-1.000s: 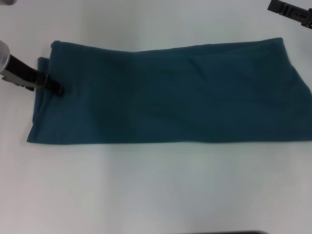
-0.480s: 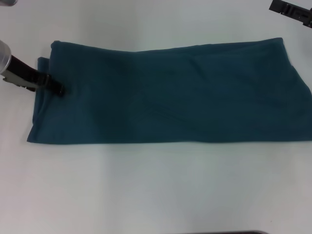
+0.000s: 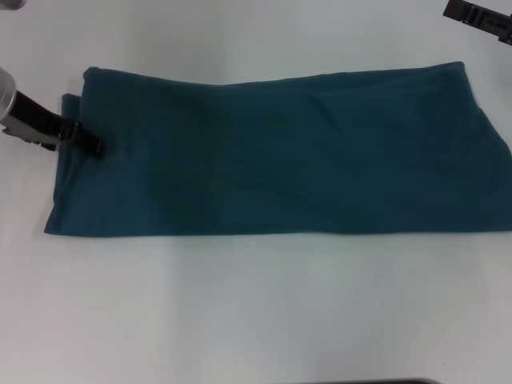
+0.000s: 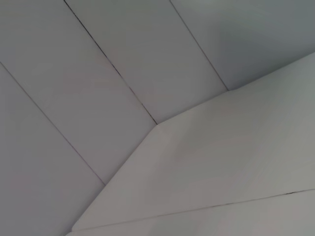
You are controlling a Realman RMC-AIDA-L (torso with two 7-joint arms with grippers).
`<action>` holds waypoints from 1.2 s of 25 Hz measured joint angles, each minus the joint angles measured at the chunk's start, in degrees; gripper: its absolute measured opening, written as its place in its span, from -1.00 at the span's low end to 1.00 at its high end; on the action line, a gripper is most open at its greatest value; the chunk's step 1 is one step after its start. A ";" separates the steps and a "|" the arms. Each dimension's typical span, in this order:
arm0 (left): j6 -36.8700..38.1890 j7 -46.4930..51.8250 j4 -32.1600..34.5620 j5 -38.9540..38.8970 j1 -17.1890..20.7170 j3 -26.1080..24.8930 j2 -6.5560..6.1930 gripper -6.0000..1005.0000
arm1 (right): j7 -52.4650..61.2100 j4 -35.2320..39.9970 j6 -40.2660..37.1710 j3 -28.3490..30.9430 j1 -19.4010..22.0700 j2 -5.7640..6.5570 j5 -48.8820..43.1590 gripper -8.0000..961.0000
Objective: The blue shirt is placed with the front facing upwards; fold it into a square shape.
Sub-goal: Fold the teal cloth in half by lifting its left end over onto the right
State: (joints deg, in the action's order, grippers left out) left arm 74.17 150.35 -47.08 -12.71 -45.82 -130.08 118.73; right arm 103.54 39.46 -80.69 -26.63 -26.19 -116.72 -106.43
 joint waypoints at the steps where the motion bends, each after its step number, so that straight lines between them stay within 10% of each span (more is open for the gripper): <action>1: 0.02 0.07 0.03 0.02 0.02 0.00 -0.04 0.59 | 0.00 0.00 0.00 0.00 0.00 0.00 0.00 0.48; 30: 0.45 -0.20 1.12 0.05 -0.78 0.71 0.48 0.59 | 0.00 0.00 -0.08 0.09 0.00 0.01 0.00 0.48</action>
State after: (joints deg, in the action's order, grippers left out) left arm 74.63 150.15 -45.96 -12.66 -46.60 -129.37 119.21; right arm 103.53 39.46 -80.77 -26.54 -26.19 -116.71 -106.43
